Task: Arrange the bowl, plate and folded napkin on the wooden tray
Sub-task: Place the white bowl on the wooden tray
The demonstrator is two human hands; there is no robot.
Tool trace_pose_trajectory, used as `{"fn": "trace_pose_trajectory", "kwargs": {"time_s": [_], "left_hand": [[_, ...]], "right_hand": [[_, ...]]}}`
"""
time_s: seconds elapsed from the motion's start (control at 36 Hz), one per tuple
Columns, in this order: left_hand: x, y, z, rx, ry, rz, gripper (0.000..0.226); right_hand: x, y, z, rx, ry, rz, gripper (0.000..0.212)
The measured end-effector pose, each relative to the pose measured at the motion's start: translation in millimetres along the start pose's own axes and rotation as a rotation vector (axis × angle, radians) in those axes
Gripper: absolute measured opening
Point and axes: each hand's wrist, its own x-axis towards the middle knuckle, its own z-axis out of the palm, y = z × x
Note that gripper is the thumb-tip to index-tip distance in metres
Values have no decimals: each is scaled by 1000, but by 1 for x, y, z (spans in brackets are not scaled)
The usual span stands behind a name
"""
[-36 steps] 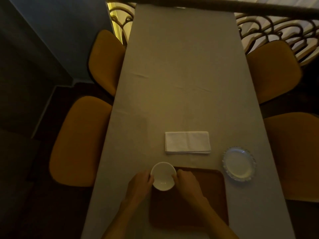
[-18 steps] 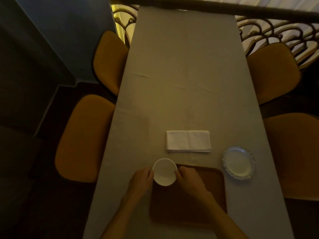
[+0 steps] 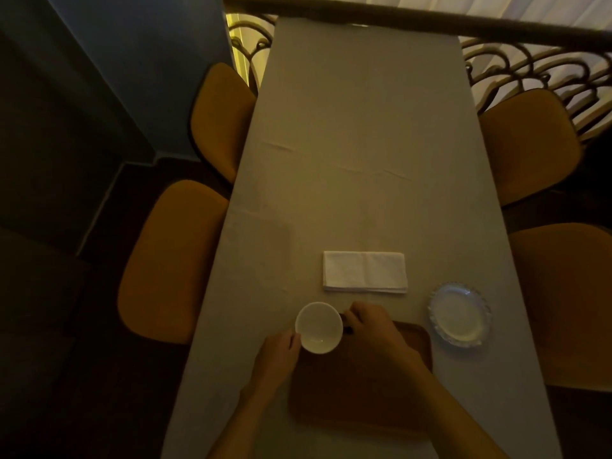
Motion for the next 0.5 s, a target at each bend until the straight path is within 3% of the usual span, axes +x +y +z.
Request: {"fn": "trace_pose_trajectory", "kwargs": {"time_s": [0.22, 0.5], "left_hand": [[5, 17, -7, 42, 28, -11, 33], [16, 68, -23, 153, 114, 157, 34]], "right_hand": [[9, 6, -5, 75, 67, 48, 21], [-5, 18, -36, 71, 253, -17, 28]]}}
